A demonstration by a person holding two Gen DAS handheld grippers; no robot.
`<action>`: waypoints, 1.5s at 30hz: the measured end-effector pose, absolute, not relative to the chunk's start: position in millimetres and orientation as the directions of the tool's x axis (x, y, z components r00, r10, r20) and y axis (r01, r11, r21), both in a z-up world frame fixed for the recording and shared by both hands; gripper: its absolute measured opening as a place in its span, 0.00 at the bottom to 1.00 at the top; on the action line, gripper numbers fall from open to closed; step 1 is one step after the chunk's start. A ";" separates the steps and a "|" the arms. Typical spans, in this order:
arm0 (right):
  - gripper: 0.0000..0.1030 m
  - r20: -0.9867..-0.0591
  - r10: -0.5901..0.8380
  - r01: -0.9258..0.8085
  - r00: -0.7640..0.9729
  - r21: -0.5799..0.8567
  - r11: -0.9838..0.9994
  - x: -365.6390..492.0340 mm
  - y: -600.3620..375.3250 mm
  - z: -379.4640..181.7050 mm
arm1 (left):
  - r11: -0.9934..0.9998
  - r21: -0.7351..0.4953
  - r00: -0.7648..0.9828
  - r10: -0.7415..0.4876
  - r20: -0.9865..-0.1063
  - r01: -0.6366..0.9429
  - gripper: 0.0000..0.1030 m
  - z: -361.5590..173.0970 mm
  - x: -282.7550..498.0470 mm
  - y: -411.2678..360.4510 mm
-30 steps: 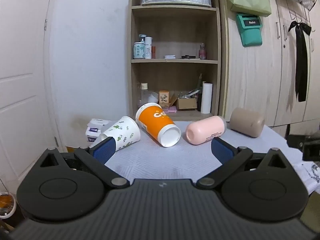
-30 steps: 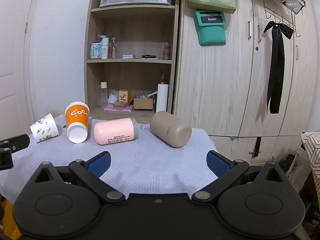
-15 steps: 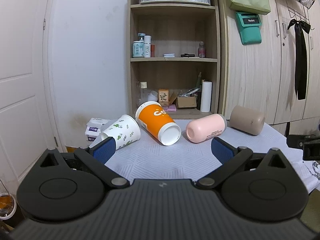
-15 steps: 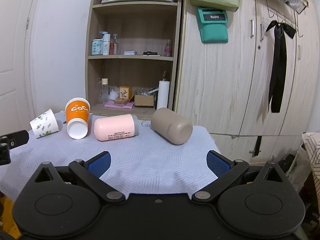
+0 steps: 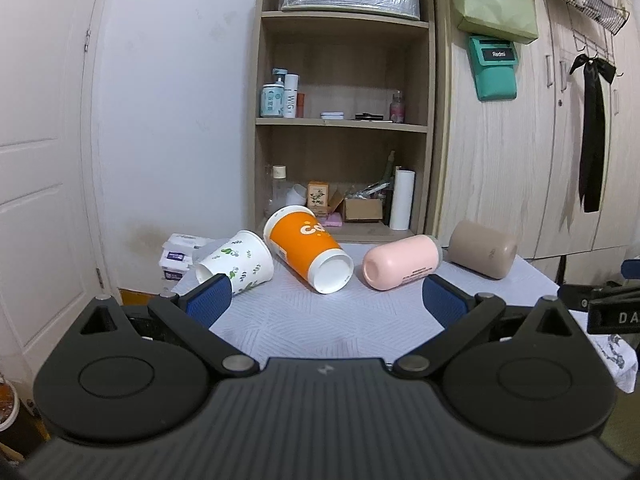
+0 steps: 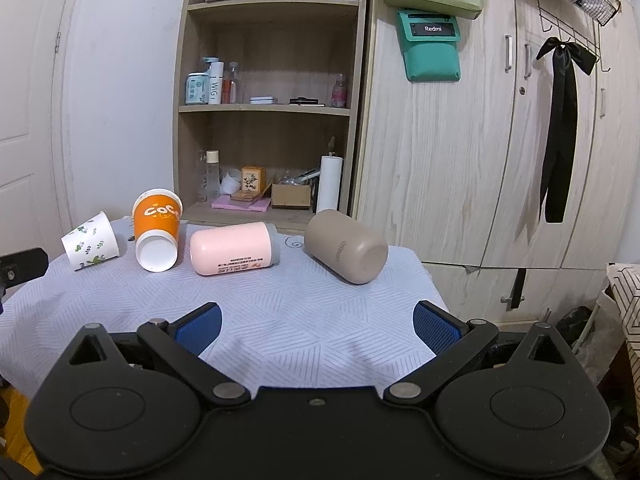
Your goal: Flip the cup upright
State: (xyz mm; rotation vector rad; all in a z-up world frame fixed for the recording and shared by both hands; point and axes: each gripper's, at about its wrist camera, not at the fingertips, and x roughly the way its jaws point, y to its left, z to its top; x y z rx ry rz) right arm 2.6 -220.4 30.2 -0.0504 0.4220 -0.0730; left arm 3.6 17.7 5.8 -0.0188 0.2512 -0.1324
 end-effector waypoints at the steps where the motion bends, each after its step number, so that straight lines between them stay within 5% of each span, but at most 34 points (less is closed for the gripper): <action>1: 1.00 -0.407 -0.082 0.060 0.910 -0.067 0.996 2.2 -220.2 30.1 | 0.990 -0.040 0.960 -0.139 -0.244 0.134 1.00 4.8 2.3 18.8; 29: 1.00 -0.419 -0.085 0.057 0.904 -0.079 0.995 2.2 -221.2 29.2 | 0.992 -0.003 0.948 -0.119 -0.295 0.124 1.00 3.3 1.5 14.0; 38: 1.00 -0.423 -0.045 0.025 0.905 -0.053 0.998 11.4 -220.2 26.4 | 0.963 -0.056 0.914 -0.267 -0.304 0.263 1.00 11.7 24.4 10.2; 45: 1.00 -0.372 0.049 -0.067 0.927 -0.036 0.997 40.0 -223.1 22.9 | 0.893 0.089 0.843 -0.378 -0.381 0.441 1.00 32.7 80.9 -15.3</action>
